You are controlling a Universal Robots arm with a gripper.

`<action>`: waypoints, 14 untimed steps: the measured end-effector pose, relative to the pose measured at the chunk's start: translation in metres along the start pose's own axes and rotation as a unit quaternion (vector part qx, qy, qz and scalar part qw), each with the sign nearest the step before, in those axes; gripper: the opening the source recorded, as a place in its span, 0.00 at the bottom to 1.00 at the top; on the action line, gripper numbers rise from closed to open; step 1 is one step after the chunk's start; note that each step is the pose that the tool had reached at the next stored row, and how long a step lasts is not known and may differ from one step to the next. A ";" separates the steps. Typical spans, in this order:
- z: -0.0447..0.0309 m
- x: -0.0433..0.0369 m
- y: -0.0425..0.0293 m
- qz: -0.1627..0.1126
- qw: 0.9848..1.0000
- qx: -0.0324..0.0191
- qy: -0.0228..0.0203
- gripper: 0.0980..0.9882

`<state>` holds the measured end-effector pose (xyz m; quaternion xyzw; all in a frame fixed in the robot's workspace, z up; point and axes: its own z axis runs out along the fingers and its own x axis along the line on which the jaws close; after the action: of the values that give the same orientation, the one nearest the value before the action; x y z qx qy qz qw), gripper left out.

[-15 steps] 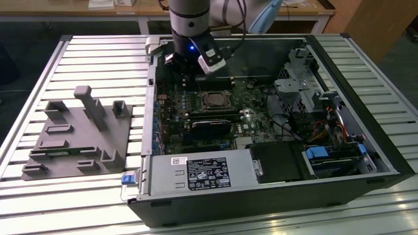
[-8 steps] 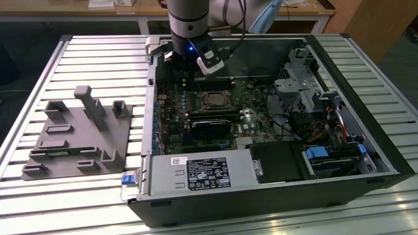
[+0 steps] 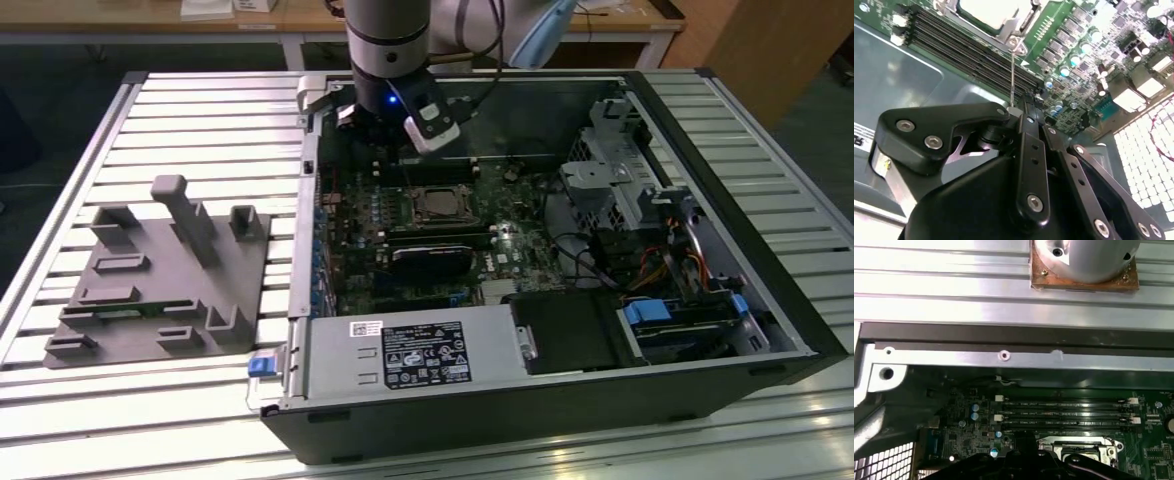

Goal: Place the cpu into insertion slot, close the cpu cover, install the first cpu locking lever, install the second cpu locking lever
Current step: 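Install the first cpu locking lever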

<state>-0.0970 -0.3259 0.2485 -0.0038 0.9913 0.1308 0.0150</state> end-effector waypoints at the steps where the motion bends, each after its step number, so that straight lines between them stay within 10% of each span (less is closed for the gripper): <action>1: 0.0001 -0.0027 0.0000 0.000 1.000 0.000 0.000 0.01; 14: 0.0013 -0.0435 -0.0006 0.000 1.000 0.002 0.001 0.01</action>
<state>-0.0535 -0.3259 0.2485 -0.0038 0.9915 0.1292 0.0143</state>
